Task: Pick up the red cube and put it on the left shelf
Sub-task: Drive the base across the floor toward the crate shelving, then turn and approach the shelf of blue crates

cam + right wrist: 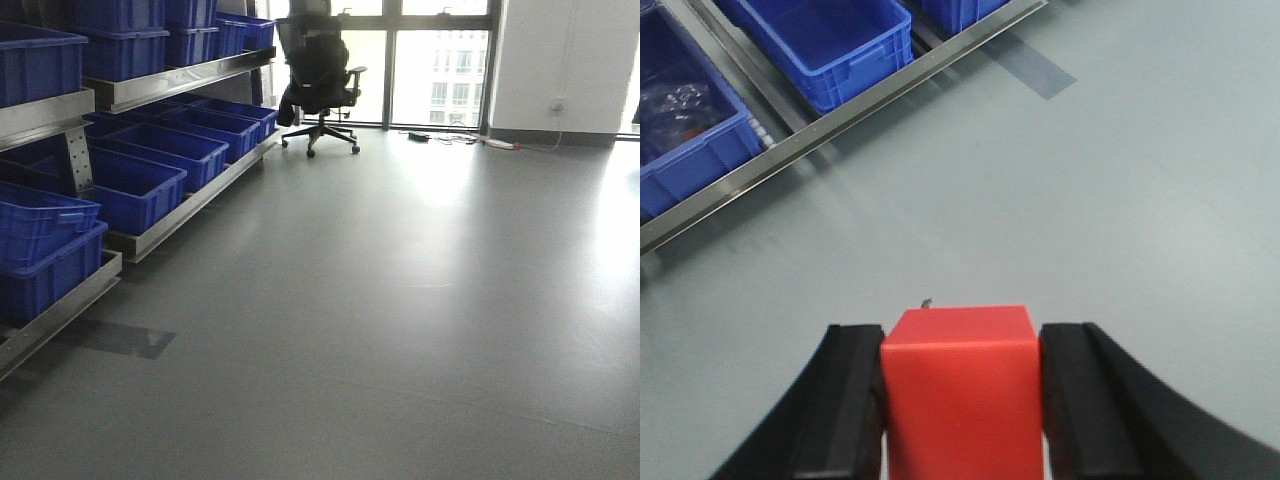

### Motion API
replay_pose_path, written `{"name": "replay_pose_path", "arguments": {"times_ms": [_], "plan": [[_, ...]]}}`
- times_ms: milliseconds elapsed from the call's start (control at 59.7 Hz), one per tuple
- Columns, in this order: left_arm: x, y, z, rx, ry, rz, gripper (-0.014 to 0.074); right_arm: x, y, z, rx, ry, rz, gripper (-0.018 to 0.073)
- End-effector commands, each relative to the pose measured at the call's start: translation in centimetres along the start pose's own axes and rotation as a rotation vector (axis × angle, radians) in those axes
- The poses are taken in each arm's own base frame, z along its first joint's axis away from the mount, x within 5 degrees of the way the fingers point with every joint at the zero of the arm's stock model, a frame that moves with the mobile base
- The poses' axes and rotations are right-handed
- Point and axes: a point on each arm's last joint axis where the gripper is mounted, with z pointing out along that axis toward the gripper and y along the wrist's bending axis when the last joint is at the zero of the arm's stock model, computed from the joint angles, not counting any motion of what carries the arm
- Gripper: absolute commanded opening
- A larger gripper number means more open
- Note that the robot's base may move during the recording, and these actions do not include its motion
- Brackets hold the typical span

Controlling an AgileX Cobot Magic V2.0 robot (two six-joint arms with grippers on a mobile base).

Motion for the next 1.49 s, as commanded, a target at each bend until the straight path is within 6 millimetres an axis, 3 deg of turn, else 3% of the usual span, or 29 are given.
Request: {"name": "replay_pose_path", "arguments": {"times_ms": [0, 1475], "plan": [[-0.1, -0.05, -0.03, 0.009, -0.081, -0.004, 0.0101, -1.33, 0.19, -1.09, -0.007, -0.11, -0.012, 0.0054], [-0.1, -0.05, -0.03, 0.009, -0.081, -0.004, 0.0101, -1.34, 0.2, -1.09, -0.007, -0.111, -0.012, 0.0054]]}}
